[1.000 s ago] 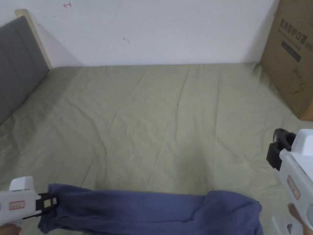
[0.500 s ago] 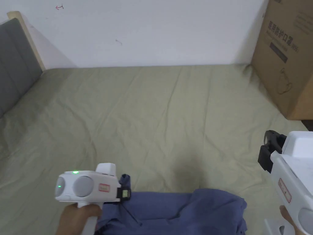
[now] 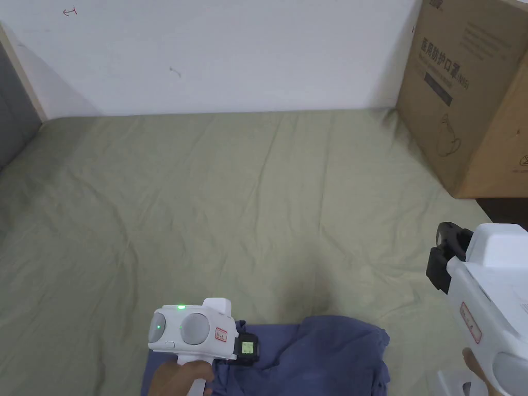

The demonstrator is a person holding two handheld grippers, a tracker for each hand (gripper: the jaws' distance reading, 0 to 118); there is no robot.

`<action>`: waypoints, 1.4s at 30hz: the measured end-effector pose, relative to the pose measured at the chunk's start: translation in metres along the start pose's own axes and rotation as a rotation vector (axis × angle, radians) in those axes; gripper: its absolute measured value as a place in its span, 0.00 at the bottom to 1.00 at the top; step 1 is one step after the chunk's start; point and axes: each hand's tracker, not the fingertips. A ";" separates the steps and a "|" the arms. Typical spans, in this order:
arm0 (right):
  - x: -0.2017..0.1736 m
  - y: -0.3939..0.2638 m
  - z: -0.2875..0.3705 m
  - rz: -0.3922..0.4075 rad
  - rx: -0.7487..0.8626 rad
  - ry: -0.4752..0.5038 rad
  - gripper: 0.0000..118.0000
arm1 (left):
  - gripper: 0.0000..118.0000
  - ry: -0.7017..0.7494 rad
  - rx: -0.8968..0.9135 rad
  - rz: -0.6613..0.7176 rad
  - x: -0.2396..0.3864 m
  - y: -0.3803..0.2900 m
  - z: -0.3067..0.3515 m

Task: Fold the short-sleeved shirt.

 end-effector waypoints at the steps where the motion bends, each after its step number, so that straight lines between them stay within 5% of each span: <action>1: 0.000 0.001 0.000 -0.004 0.000 0.000 0.00 | 0.84 -0.003 0.013 -0.002 0.002 0.001 0.008; 12: -0.004 0.010 -0.001 -0.011 0.021 0.003 0.00 | 0.81 0.190 0.408 -0.164 -0.020 -0.017 0.100; 13: -0.005 0.011 -0.001 -0.013 0.021 0.007 0.00 | 0.69 0.214 0.418 -0.160 -0.026 -0.020 0.099; 16: -0.008 0.010 -0.002 -0.010 0.020 0.012 0.00 | 0.57 0.228 0.424 -0.169 -0.040 -0.029 0.094; 19: -0.018 0.013 0.002 -0.017 0.013 0.019 0.00 | 0.14 0.241 0.415 -0.150 -0.050 -0.037 0.083; 21: -0.018 0.012 0.000 -0.016 0.008 0.021 0.00 | 0.00 0.247 0.394 -0.119 -0.055 -0.043 0.074; 34: -0.002 0.003 -0.008 -0.011 -0.020 -0.001 0.00 | 0.00 0.085 0.204 -0.171 -0.003 -0.065 -0.004; 42: -0.001 0.001 -0.009 -0.025 -0.040 -0.017 0.00 | 0.00 0.115 0.157 -0.211 0.028 -0.062 -0.042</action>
